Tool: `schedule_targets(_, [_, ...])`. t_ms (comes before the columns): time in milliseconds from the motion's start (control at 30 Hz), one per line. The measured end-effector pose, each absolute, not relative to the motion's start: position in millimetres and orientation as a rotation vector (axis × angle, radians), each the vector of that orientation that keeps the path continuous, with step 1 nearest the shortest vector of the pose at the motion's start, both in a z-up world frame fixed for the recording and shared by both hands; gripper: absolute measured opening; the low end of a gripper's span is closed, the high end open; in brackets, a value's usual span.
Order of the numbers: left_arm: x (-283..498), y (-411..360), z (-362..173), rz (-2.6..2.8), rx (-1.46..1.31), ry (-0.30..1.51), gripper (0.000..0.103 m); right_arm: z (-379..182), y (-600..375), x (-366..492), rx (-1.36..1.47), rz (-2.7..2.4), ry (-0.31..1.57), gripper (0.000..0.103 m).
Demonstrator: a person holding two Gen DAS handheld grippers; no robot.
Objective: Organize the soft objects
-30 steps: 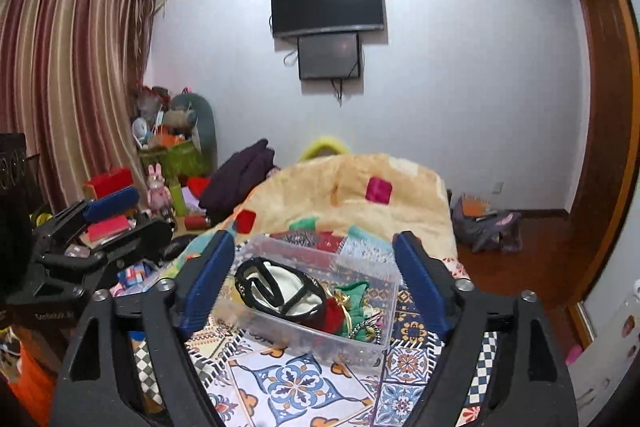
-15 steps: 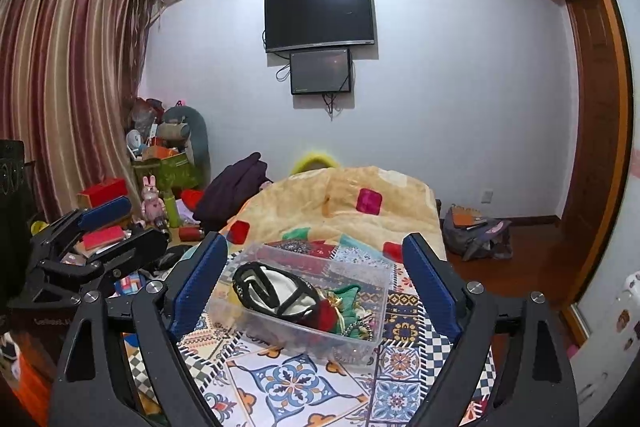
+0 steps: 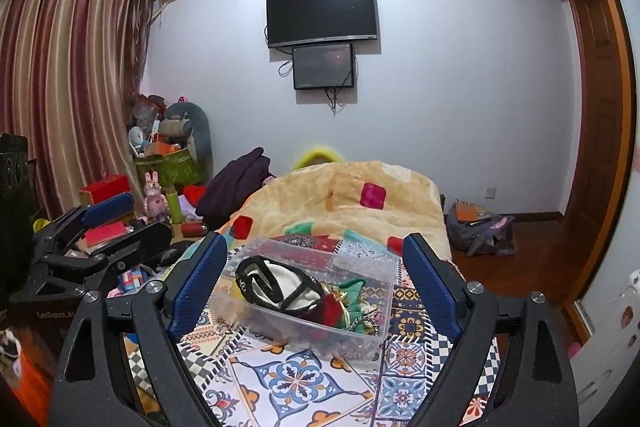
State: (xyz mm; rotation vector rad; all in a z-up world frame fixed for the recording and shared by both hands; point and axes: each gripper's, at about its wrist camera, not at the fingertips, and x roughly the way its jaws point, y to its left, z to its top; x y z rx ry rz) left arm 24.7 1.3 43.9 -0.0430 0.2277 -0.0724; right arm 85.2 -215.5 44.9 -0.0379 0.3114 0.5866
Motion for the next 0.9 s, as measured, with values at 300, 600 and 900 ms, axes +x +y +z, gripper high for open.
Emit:
schedule_targets(300, [24.0,0.5,43.6,-0.069,-0.04,0.227,0.103,45.1,-217.1,85.1,-0.028,0.586,0.314,0.088])
schedule_targets(600, [21.9,0.4,42.8,-0.075,-0.036,0.225,0.103,46.5,-217.9,84.9,-0.023,0.591,0.317,0.088])
schedule_targets(900, [21.4,1.1,42.0,-0.079,-0.036,0.226,0.103,46.3,-218.4,85.0,-0.022,0.591,0.318,0.088])
